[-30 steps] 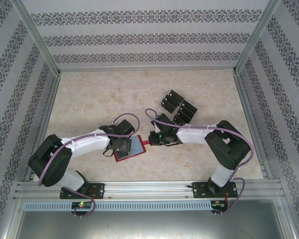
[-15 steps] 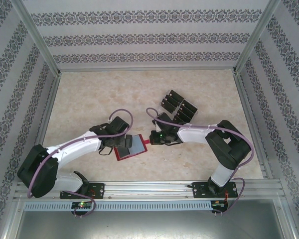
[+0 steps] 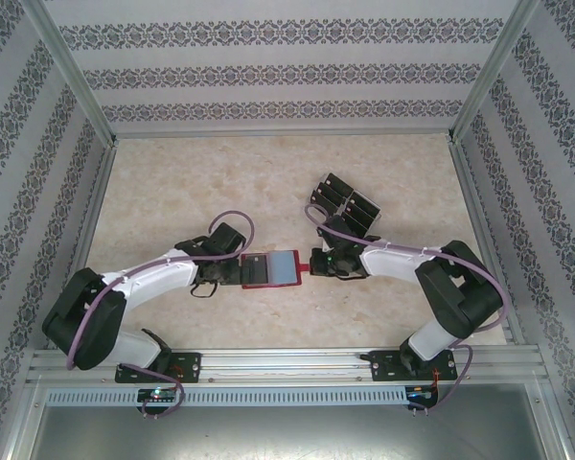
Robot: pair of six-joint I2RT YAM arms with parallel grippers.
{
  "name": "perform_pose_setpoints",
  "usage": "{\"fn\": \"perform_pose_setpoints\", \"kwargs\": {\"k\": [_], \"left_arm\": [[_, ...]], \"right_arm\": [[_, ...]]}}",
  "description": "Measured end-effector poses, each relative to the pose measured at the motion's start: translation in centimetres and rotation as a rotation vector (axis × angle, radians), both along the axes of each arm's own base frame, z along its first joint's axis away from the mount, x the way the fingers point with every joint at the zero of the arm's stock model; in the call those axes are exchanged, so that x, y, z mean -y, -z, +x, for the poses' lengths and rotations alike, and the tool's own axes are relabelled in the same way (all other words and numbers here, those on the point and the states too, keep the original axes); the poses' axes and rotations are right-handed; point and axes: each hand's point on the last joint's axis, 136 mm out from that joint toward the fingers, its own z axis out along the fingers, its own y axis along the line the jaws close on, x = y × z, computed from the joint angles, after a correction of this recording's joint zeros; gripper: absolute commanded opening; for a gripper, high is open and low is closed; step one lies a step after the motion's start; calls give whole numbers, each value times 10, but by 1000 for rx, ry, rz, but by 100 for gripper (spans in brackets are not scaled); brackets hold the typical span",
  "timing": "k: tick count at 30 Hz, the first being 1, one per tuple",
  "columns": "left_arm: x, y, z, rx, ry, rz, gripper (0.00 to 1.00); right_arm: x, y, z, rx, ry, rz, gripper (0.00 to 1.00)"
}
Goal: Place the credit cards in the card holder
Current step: Insert the credit card into the card slot.
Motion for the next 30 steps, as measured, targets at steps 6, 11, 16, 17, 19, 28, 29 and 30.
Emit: {"fn": "perform_pose_setpoints", "kwargs": {"k": [6, 11, 16, 17, 19, 28, 29, 30], "left_arm": [[5, -11, 13, 25, -1, -38, 99], [7, -9, 15, 21, 9, -46, 99], [5, 3, 12, -12, 20, -21, 99], [5, 4, 12, -15, 22, -18, 98], [5, 5, 13, -17, 29, -9, 98], [3, 8, 15, -17, 40, 14, 99], [3, 9, 15, -20, 41, 16, 99], [3, 11, 14, -24, 42, 19, 99]], "right_arm": [[2, -17, -13, -13, -23, -23, 40], [-26, -47, -4, 41, -79, 19, 44], [-46, -53, 1, 44, -112, 45, 45], [-47, -50, 1, 38, -113, 42, 45], [-47, -42, 0, 16, -115, 30, 45], [-51, -25, -6, -29, -120, 12, 44], [-52, -25, -6, -29, -123, 13, 44], [-53, -25, -8, -29, -128, 12, 44]]}}
